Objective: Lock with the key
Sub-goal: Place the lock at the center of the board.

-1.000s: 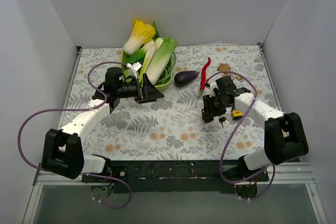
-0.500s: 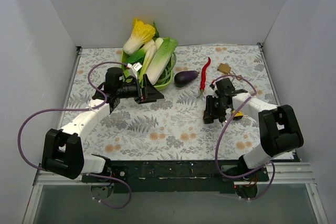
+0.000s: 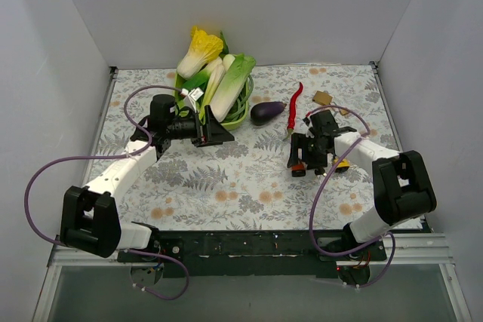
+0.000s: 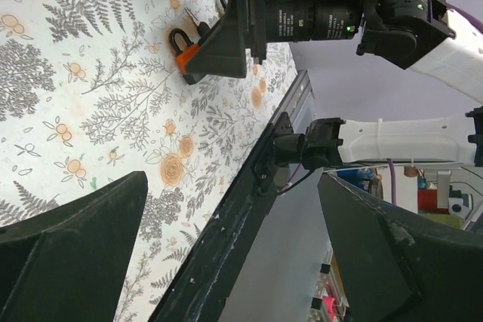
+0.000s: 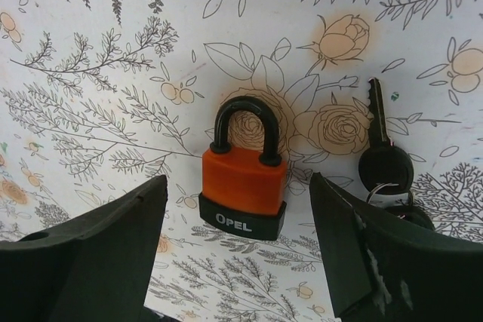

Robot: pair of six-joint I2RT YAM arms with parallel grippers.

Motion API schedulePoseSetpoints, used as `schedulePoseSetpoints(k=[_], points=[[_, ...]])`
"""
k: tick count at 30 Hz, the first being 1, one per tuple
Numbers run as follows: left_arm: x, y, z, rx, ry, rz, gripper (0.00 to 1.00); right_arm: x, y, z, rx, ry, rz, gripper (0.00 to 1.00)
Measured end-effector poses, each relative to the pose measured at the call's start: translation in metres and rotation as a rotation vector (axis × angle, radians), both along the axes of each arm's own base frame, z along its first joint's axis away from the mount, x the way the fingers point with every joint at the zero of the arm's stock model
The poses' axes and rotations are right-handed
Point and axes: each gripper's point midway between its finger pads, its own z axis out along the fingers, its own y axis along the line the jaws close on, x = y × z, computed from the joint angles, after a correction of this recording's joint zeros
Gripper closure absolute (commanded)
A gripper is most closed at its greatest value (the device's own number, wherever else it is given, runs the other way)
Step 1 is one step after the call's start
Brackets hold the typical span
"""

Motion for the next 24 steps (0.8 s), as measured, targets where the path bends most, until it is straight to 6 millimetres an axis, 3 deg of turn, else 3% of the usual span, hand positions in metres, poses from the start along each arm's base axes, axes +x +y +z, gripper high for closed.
schedulePoseSetpoints(k=[4, 7, 13, 15, 18, 21, 24], points=[[0.004, 0.006, 0.005, 0.023, -0.03, 0.002, 0.02, 0.003, 0.001, 0.01, 0.002, 0.001, 0.018, 0.14], [0.01, 0.01, 0.019, 0.056, -0.081, -0.005, 0.02, 0.021, 0.008, 0.035, 0.022, -0.072, 0.068, 0.07], [0.047, 0.015, 0.077, 0.137, -0.33, 0.008, 0.02, 0.093, 0.015, 0.133, 0.047, -0.407, 0.249, 0.06], [0.056, 0.021, 0.087, 0.171, -0.398, 0.042, 0.02, 0.117, 0.002, 0.167, 0.048, -0.506, 0.276, 0.05], [0.067, 0.031, 0.087, 0.232, -0.44, 0.111, 0.02, 0.155, -0.037, 0.197, 0.018, -0.599, 0.267, 0.04], [0.078, 0.04, 0.082, 0.292, -0.453, 0.176, 0.02, 0.188, -0.075, 0.201, -0.037, -0.623, 0.251, 0.05], [0.084, 0.048, 0.076, 0.339, -0.45, 0.213, 0.02, 0.214, -0.108, 0.178, -0.093, -0.585, 0.246, 0.09]])
